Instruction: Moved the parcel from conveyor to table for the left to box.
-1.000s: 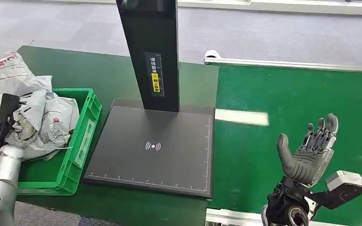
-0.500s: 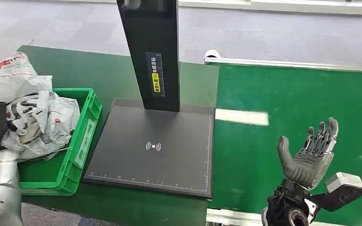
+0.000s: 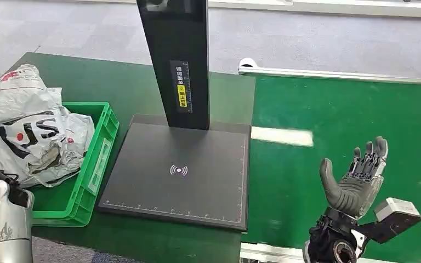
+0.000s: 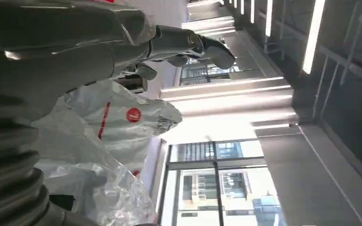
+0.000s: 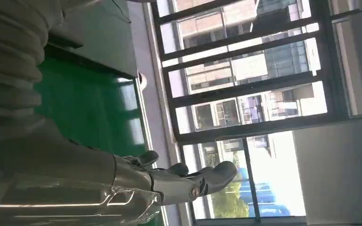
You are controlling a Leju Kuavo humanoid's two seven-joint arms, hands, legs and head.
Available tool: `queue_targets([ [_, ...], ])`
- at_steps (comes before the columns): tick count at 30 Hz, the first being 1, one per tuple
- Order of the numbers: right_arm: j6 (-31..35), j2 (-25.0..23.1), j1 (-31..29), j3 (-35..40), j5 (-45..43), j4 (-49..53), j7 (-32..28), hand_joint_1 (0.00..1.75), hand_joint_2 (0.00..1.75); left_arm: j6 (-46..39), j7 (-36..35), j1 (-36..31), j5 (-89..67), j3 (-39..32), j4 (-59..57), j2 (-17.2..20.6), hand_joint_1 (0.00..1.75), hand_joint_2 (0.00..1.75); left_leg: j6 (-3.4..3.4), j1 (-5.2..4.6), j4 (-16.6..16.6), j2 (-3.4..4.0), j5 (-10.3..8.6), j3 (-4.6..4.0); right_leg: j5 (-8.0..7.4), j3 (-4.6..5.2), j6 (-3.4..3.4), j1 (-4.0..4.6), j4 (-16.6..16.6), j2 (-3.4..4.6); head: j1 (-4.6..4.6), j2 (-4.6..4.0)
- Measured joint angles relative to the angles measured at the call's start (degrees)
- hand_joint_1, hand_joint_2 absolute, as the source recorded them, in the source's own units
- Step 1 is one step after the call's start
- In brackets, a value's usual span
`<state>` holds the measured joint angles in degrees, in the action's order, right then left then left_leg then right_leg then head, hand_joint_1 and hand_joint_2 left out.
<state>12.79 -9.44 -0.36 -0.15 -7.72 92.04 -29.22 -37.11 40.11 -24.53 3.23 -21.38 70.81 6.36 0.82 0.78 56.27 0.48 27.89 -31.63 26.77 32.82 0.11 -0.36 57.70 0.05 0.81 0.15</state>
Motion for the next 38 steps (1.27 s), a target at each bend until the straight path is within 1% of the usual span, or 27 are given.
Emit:
queue_targets([
  [7,0.00,0.00,0.03,-0.13,-0.18,-0.29,-0.20,0.00,1.75,2.14,0.02,1.89,-0.09,2.12,6.35,-1.23,0.00,1.75,0.00,0.00,0.00,0.01,0.00,-0.01,0.00,0.01,0.00,0.00,0.00,0.00,0.02,-0.02],
  [10,-0.05,0.00,0.03,-0.18,-0.26,-0.37,-0.20,0.00,1.75,4.62,0.04,4.20,-0.55,4.23,11.71,-2.92,0.00,1.75,-0.01,-0.03,0.00,0.00,0.01,-0.01,0.01,0.01,0.01,-0.03,-0.01,0.00,0.00,0.00],
  [13,-0.81,0.04,0.15,-0.24,0.40,-0.66,0.42,0.00,1.75,5.11,0.04,7.90,-7.05,9.37,16.88,-4.88,0.00,1.75,-0.02,-0.09,0.00,-0.01,0.03,0.00,0.02,0.04,0.04,-0.09,-0.04,0.00,0.04,-0.02],
  [15,-0.96,0.07,0.14,-0.24,2.06,-0.92,0.76,0.00,1.75,5.38,-0.66,10.41,-11.02,15.60,18.11,-5.86,0.00,1.75,-0.04,-0.10,0.00,-0.12,0.04,-0.02,0.04,-0.02,0.07,-0.11,-0.04,-0.04,0.00,0.00],
  [17,1.30,-0.22,0.32,-0.05,5.52,-1.25,-0.22,0.00,1.75,4.92,-2.23,13.63,-14.76,20.99,19.06,-7.16,0.00,1.75,-0.04,-0.11,0.00,-0.05,0.07,-0.02,0.04,-0.02,0.07,-0.13,-0.04,-0.03,0.02,-0.02],
  [19,3.68,-0.53,0.98,0.46,8.60,-1.27,-1.18,0.00,1.75,3.93,-3.02,16.98,-17.73,26.00,19.17,-8.29,0.00,1.75,-0.04,-0.11,0.00,0.01,0.08,-0.03,0.04,-0.01,0.07,-0.12,-0.04,-0.01,0.00,0.00],
  [23,7.00,-1.29,3.32,3.85,15.63,-1.23,-1.64,0.00,1.75,2.07,-6.08,23.76,-22.97,32.71,19.57,-10.54,0.00,1.75,-0.01,-0.09,-0.01,-0.01,0.18,-0.03,0.14,0.01,0.09,-0.10,-0.04,-0.01,0.02,0.00],
  [25,7.78,-1.77,4.53,6.24,17.70,-1.36,-1.27,0.00,1.75,1.42,-6.73,26.97,-21.74,35.06,19.57,-11.52,0.00,1.75,0.00,-0.06,-0.02,-0.03,0.20,-0.03,0.21,0.02,0.09,-0.06,-0.04,-0.01,0.02,0.00],
  [28,8.93,-2.14,6.20,9.80,17.73,-2.70,-0.72,0.00,1.75,0.40,-6.63,30.54,-16.44,38.02,18.60,-12.61,0.00,1.75,0.03,-0.05,-0.03,-0.08,0.23,-0.03,0.28,0.01,0.09,-0.06,-0.04,-0.02,0.02,0.00],
  [31,10.45,-1.86,6.97,12.48,15.74,-5.93,-1.58,0.00,1.75,-0.79,-4.17,32.23,-9.41,40.70,15.65,-13.07,0.00,1.75,0.02,-0.06,-0.03,-0.08,0.23,-0.04,0.28,-0.01,0.09,-0.07,-0.04,-0.03,0.04,0.00],
  [32,11.47,-1.53,7.02,13.41,16.28,-7.34,-2.18,0.00,1.75,-1.42,-3.02,32.45,-6.96,41.70,14.33,-13.13,0.00,1.75,0.02,-0.06,-0.03,-0.08,0.24,-0.04,0.28,-0.01,0.09,-0.07,-0.04,-0.03,0.02,0.00],
  [35,13.90,-0.94,6.98,15.80,15.49,-11.75,-3.15,0.00,1.75,-2.38,-0.54,32.51,-5.81,43.61,9.99,-13.22,0.00,1.75,0.01,-0.07,-0.02,-0.11,0.24,-0.02,0.28,-0.04,0.10,-0.08,-0.04,-0.04,0.02,0.00],
  [38,15.15,-0.46,6.85,17.05,14.03,-15.50,-4.40,0.00,1.75,-2.58,-0.31,32.23,-5.51,44.48,6.67,-13.62,0.00,1.75,0.01,-0.07,-0.02,-0.10,0.24,-0.01,0.27,-0.03,0.10,-0.08,-0.04,-0.03,0.02,0.00],
])
